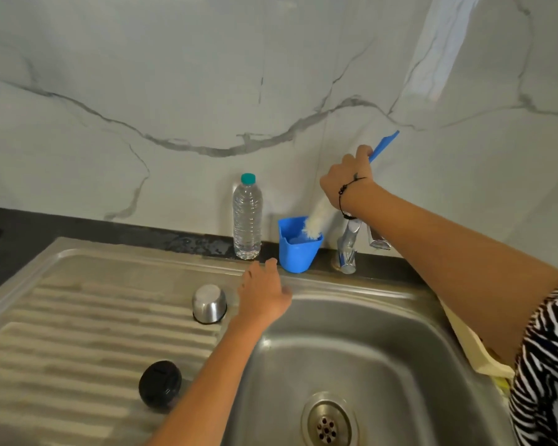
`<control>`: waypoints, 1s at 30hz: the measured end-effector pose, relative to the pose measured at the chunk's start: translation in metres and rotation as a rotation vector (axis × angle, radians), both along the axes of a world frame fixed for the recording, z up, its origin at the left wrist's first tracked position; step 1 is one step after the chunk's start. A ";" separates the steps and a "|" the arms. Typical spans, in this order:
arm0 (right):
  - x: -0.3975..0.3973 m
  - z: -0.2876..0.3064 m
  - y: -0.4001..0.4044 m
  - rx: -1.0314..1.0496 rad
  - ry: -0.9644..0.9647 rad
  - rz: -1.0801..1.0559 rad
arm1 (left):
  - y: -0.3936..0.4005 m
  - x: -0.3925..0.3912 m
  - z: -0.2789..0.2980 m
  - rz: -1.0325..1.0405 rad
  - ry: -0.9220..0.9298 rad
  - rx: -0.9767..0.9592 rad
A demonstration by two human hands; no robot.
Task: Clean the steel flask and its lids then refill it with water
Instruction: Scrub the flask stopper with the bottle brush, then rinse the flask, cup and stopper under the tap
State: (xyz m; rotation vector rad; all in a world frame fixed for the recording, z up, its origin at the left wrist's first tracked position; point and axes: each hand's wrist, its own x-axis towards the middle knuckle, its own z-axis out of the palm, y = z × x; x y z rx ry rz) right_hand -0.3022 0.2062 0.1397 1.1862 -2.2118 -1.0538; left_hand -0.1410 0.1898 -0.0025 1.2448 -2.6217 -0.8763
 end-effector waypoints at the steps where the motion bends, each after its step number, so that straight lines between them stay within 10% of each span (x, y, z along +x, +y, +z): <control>1: 0.002 0.000 0.001 -0.006 0.002 0.005 | 0.002 0.001 0.000 -0.001 -0.001 0.003; 17: 0.132 -0.021 0.080 -0.322 -0.368 0.222 | 0.046 0.081 0.049 0.041 -0.008 -0.282; 30: 0.235 -0.089 0.121 -0.285 -0.660 0.365 | 0.101 0.218 0.082 -0.356 -1.106 -0.759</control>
